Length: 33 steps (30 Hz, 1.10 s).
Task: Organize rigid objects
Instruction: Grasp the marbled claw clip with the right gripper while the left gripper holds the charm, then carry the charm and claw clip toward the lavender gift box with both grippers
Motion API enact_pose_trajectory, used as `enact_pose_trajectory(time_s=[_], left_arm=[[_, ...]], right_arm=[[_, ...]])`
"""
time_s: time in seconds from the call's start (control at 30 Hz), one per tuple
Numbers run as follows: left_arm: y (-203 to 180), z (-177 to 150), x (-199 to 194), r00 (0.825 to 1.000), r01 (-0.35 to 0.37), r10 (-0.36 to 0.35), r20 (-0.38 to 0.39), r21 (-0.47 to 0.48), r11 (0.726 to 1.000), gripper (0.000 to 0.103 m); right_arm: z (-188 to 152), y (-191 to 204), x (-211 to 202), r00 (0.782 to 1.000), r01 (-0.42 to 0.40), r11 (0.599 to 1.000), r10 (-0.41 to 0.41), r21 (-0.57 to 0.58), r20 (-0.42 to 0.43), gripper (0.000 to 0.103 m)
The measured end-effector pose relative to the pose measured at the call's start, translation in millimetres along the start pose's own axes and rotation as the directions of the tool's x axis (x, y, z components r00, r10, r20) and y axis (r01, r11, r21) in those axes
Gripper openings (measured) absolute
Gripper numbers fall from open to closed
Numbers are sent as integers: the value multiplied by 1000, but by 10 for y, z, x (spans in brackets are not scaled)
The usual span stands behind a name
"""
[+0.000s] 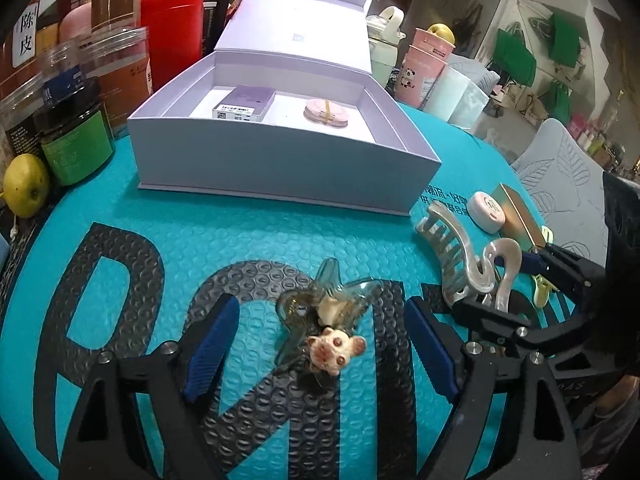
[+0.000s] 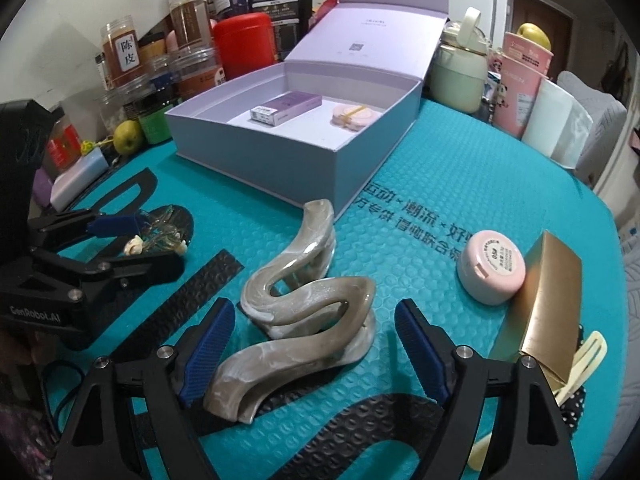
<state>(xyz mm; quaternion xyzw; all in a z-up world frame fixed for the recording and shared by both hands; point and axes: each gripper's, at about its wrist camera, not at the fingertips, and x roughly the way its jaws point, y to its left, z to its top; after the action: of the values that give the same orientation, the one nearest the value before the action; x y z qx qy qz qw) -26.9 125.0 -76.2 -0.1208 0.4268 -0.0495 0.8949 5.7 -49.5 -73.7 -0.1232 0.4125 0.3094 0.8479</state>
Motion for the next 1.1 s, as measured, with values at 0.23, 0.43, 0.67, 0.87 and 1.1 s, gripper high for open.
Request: enact_pose_trajectory(time_s=[0.23,0.43,0.67,0.87,1.1], left_arm=[[-59,-3,30,999,-50,50,-10,44,998,84],[-41,-30,5,994,-107,107,0,61,992,60],[0,-42,-28,992,-127,126,14,52,991,41],[15,-43,-73,995,-97,97,0,35,995,40],[21,-75,-150,997,-74,74,-3,17,997,40]], right_arm=[[6,-13,66,1000,10,1000,-10,29,-14,79],[-2,-4,52,1000,28,1000,-28,15,-8,67],[-1,-5,42,1000,21,1000,-21,20,-4,66],[-6,18,-13,1000,-8,999,8,40,0,66],[-16,90,-98,1000,-29,998,29,56,13,66]])
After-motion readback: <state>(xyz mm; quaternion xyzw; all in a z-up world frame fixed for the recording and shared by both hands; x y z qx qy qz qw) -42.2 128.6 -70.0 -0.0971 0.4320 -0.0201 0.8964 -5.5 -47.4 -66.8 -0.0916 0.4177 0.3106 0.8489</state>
